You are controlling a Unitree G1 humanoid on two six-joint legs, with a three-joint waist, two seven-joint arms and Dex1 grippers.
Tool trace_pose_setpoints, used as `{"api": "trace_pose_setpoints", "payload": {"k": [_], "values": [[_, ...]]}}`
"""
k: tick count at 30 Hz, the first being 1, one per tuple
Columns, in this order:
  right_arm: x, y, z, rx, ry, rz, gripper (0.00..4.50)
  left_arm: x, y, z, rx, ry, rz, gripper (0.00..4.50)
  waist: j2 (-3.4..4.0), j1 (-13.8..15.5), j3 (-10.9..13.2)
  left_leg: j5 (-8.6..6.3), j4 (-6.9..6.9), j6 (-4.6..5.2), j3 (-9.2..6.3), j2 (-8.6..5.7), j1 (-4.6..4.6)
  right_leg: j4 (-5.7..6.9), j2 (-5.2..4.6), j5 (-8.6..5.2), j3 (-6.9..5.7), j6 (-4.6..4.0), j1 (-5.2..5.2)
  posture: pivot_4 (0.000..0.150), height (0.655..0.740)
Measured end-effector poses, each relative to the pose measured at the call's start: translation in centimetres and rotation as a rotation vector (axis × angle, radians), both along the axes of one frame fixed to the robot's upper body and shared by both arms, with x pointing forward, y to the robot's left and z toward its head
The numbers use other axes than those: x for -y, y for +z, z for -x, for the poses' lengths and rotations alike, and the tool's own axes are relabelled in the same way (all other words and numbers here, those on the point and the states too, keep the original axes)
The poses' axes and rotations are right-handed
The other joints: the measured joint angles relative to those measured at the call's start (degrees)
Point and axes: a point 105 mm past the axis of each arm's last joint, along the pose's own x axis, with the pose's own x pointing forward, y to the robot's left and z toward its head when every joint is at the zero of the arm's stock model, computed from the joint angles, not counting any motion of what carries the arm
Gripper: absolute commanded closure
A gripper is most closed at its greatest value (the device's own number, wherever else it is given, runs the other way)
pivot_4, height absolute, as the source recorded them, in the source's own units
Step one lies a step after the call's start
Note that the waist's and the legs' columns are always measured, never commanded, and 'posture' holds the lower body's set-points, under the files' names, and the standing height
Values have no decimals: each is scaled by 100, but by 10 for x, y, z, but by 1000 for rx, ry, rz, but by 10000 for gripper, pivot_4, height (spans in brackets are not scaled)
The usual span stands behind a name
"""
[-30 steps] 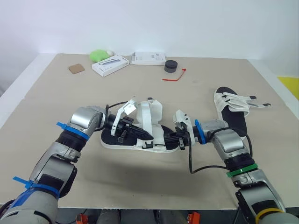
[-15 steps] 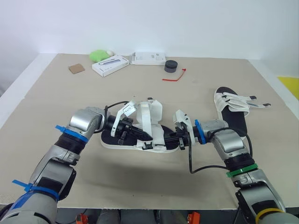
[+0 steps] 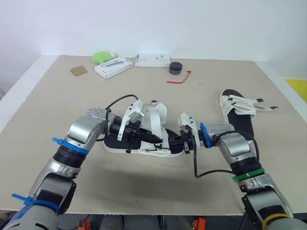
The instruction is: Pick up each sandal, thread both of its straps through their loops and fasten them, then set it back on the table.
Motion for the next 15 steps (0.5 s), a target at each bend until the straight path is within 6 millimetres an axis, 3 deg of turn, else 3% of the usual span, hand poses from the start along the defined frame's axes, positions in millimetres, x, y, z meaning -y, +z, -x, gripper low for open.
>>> {"api": "trace_pose_setpoints", "payload": {"k": [8, 15], "values": [[0, 0, 0, 0, 0, 0, 45000, -3, 20, 1, -102, 41, 84, 44161, 0, 0, 0, 0, 4, 0, 0, 0, 2, 0, 0, 0, 0, 1, 4, 1500, 7400], [0, 0, 0, 0, 0, 0, 45000, -3, 15, 4, -98, 50, 71, 44161, 0, 0, 0, 0, 4, 0, -1, 0, 4, 0, 0, 0, 0, 1, 6, 1500, 7400]]}}
